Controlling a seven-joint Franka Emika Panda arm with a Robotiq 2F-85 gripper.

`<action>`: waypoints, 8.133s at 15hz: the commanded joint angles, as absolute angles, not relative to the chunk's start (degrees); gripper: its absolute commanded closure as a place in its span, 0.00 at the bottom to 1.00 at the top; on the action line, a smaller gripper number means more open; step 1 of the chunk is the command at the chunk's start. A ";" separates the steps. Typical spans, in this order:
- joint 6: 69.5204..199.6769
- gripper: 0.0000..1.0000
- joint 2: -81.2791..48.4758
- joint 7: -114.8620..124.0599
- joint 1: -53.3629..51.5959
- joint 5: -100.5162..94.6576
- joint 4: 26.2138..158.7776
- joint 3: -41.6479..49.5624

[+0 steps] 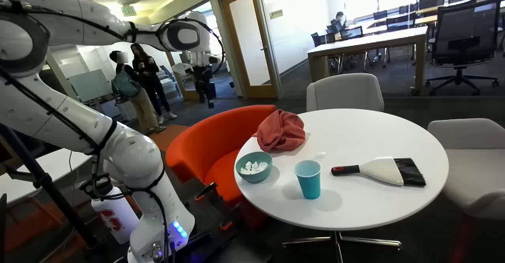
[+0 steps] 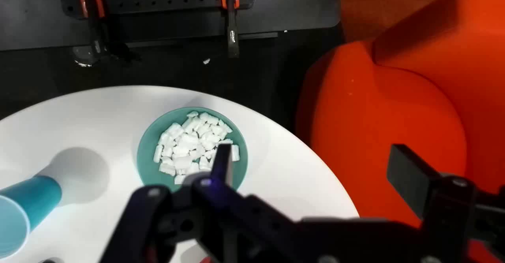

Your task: Shift the garment to the left then use the spoon to stir the contents of the bowl

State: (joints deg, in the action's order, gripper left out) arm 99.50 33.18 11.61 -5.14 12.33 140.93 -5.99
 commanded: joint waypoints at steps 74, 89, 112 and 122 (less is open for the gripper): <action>149.19 0.97 -56.40 54.10 -4.85 -2.23 68.98 27.94; 122.65 0.00 -20.34 34.73 -4.05 -4.26 96.52 10.64; 127.72 0.00 -9.26 38.35 2.78 -9.35 122.19 8.49; 134.99 0.00 -14.76 32.52 4.14 -4.08 123.21 9.61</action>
